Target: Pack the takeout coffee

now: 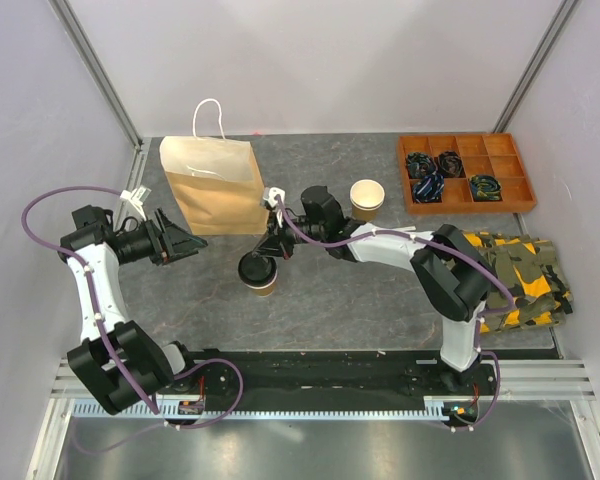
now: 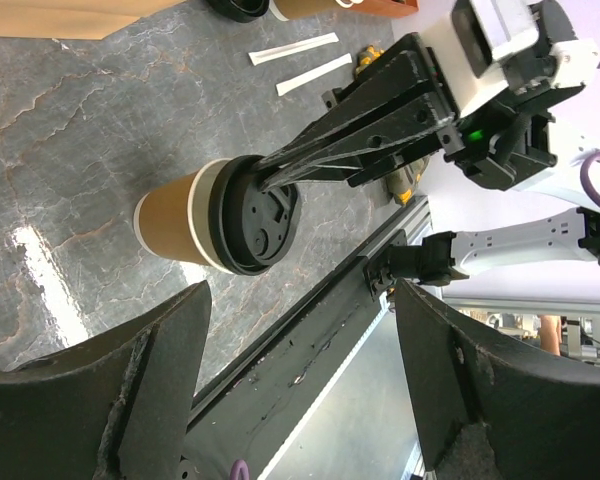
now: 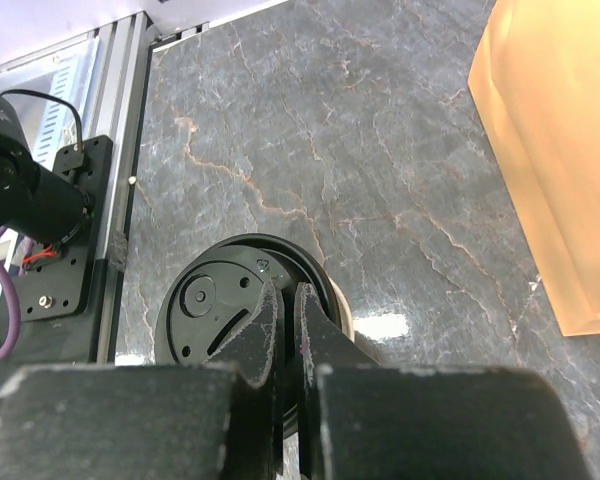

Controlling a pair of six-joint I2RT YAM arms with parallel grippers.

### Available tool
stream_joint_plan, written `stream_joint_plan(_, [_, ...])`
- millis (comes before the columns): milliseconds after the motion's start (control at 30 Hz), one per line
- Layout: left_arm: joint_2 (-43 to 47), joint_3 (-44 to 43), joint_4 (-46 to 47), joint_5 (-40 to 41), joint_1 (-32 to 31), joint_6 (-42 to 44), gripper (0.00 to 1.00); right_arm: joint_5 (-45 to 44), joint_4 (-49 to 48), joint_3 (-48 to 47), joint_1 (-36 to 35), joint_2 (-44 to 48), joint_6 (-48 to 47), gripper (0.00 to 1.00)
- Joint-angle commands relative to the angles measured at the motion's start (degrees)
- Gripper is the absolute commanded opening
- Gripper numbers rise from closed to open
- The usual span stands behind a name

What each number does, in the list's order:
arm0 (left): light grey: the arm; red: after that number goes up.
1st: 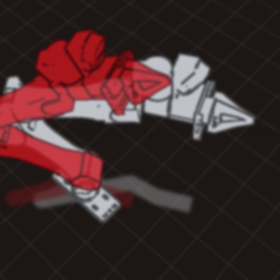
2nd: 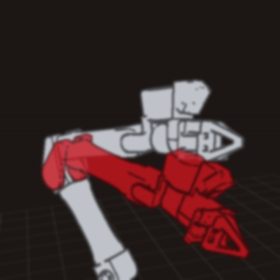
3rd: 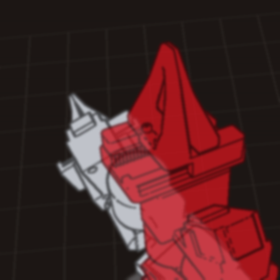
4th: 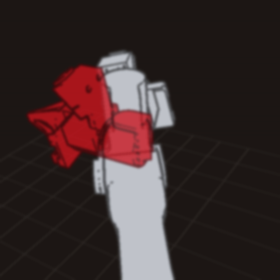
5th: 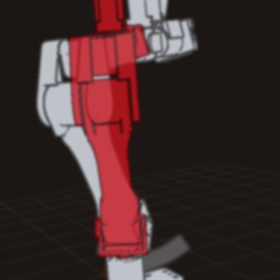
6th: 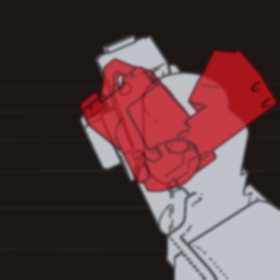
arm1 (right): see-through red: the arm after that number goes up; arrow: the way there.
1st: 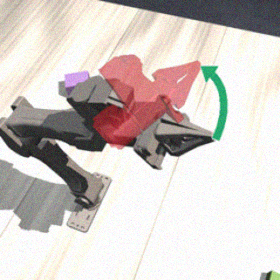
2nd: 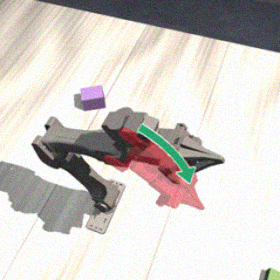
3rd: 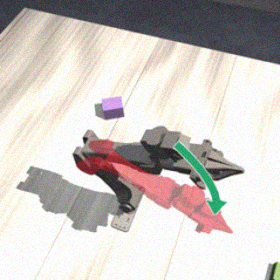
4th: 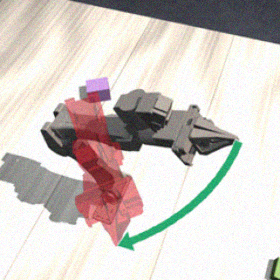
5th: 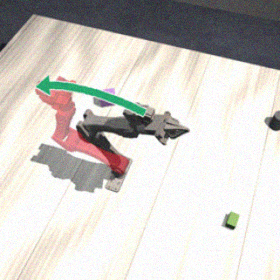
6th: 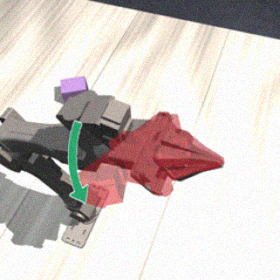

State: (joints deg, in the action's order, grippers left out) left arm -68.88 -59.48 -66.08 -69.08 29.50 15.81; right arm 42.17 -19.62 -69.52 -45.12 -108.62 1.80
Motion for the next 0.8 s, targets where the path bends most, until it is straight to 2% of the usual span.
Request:
stream_joint_plan(0, [-0.2, 0.2, 0.9, -0.2, -0.1, 0.6, 0.80, 1.2, -4.3, -1.9, 0.3, -2.1, 2.0, 0.00])
stream_joint_plan(400, [-0.5, 0.3, 1.2, 0.3, -0.1, 0.2, 0.81, 1.3, -2.9, -1.0, 1.0, -2.2, 0.2, 0.02])
stream_joint_plan(433, [-0.4, 0.5, 1.2, 0.2, -0.1, 0.3, 0.81, 1.7, -2.8, -1.1, 1.0, -2.1, 0.1, 0.19])
stream_joint_plan(533, [-0.5, 0.9, 1.3, -0.6, -0.1, 0.7, 0.82, 1.9, -2.9, -1.5, 0.9, -1.9, 1.0, 0.49])
stream_joint_plan(600, [-0.7, 0.7, 1.3, -1.7, -0.1, 1.0, 0.82, 1.8, -3.7, -1.9, 0.8, -1.2, 2.2, 0.57])
stream_joint_plan(667, [-1.3, 0.6, 1.0, -3.1, -0.1, 1.2, 0.82, 1.9, -3.7, -2.4, 0.9, -0.6, 2.9, 0.59])
stream_joint_plan(767, [-2.4, 1.1, 0.1, -4.2, -0.1, 1.8, 0.76, 2.4, -3.0, -2.9, 0.9, 1.4, 4.8, 0.63])
